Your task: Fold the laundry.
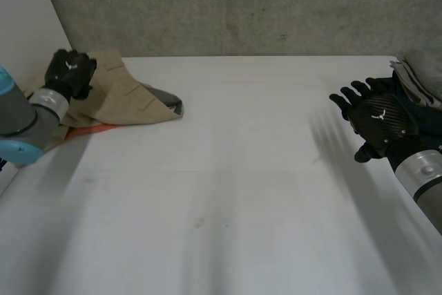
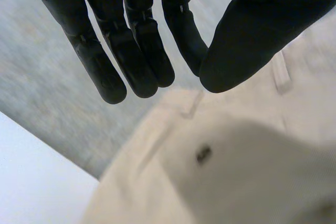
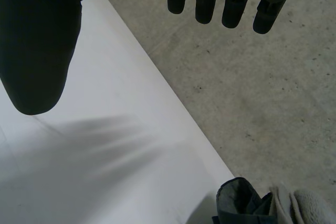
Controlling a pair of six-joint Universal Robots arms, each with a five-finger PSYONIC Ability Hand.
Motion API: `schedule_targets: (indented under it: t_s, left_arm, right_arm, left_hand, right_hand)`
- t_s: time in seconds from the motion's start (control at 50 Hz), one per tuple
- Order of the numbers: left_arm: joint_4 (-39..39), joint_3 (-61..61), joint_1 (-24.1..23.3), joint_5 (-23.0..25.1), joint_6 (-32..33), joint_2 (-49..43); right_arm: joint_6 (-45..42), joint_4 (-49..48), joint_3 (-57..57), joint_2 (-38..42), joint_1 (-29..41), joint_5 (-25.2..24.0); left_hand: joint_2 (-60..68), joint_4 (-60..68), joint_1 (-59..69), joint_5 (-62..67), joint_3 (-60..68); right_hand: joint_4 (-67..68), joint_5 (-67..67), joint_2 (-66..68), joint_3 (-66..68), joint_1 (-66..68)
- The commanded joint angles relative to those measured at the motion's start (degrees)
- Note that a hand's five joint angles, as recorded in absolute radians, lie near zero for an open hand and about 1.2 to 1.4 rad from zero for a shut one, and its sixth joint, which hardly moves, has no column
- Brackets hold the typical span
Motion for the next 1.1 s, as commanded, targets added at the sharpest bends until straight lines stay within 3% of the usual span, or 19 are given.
schedule_targets:
  t_s: [0.02,0.04,0.06,0.08,0.28,0.42,0.46,0.52,0.56,0.64,0.8,0.88,0.98,1.1]
  left_arm:
    - [3.40,-3.88,-0.02,0.78,-8.98,4.28]
    - [3.40,-4.84,-0.02,0.78,-8.63,4.20]
    - [3.40,-5.37,-0.02,0.78,-8.19,4.02]
    - [3.31,-5.90,0.06,0.69,-7.84,3.85]
    - [2.52,-6.17,1.64,0.78,2.53,-2.04]
    - [2.61,-0.28,2.70,0.25,5.00,-7.49]
    - [2.69,1.04,2.70,0.16,4.91,-8.46]
    - [2.96,2.18,2.61,0.51,4.91,-9.25]
    - [3.22,1.75,2.00,0.34,4.82,-8.82]
    - [4.19,-1.23,-0.37,-0.45,4.03,-5.40]
    - [6.82,-15.20,-8.89,-0.45,-5.80,12.88]
    - [6.39,-23.98,-17.57,-0.01,-10.29,23.06]
    - [6.30,-33.40,-26.55,3.93,-10.74,29.15]
    - [6.04,-40.08,-35.69,7.11,-10.47,28.20]
  right_arm:
    - [0.05,0.00,0.17,0.04,-0.67,0.19]
    - [0.05,0.08,0.25,0.04,-0.85,0.19]
    - [0.05,0.00,0.26,0.04,-0.94,0.19]
    - [0.05,0.00,0.34,0.12,-0.94,0.19]
    - [0.05,0.00,0.26,0.21,-1.03,0.19]
    - [-0.04,-0.09,0.34,0.39,-1.03,0.28]
    - [-0.21,-0.09,0.26,0.56,-1.03,0.28]
    - [-0.30,-0.09,0.17,0.56,-1.03,0.36]
    - [-0.30,-0.18,0.17,0.56,-1.12,0.37]
    - [-0.30,-0.09,0.08,0.56,-1.12,0.72]
    - [0.22,0.00,0.08,-0.31,-1.03,3.34]
    - [0.31,0.43,0.08,-1.54,-1.03,5.63]
    - [0.31,2.98,-0.01,-3.13,-1.12,6.34]
    - [0.31,5.01,-0.36,-3.74,-1.64,6.17]
  left_hand:
    - [11.57,11.42,13.60,13.58,11.94]
    - [-18.55,-18.69,-16.52,-16.54,-18.18]
    - [-39.67,-39.81,-37.64,-37.65,-39.29]
    - [-50.37,-50.51,-48.34,-48.36,-50.00]
    - [-48.29,-48.44,-46.26,-46.28,-47.92]
    - [-42.25,-42.39,-40.22,-40.23,-41.88]
    - [-35.88,-36.03,-33.85,-33.87,-35.51]
    - [-13.86,-14.01,-11.83,-11.85,-13.49]
    - [11.48,11.33,13.51,13.49,11.85]
    - [11.57,11.42,13.60,13.58,11.94]
    - [11.57,11.42,13.60,13.58,11.94]
    - [11.57,11.42,13.60,13.58,11.94]
    - [11.57,11.42,13.60,13.58,11.94]
    - [11.57,11.42,13.60,13.58,11.94]
  right_hand:
    - [-2.27,-2.74,-2.45,-2.43,-3.01]
    - [-2.27,-2.74,-2.45,-2.43,-3.01]
    - [-2.27,-2.74,-2.45,-2.43,-3.01]
    - [-2.27,-2.74,-2.45,-2.43,-3.01]
    - [-2.27,-2.74,-2.45,-2.43,-3.01]
    - [-2.27,-2.74,-2.45,-2.43,-3.01]
    - [-2.27,-2.74,-2.45,-2.43,-3.01]
    - [-2.27,-2.74,-2.45,-2.43,-3.01]
    - [-2.27,-2.74,-2.45,-2.43,-3.01]
    - [-2.27,-2.74,-2.45,-2.43,-3.01]
    - [-2.27,-2.74,-2.45,-2.43,-3.01]
    - [-2.27,-2.74,-2.45,-2.43,-3.01]
    - [-2.27,-2.74,-2.45,-2.43,-3.01]
    - [-2.27,-2.74,-2.45,-2.43,-3.01]
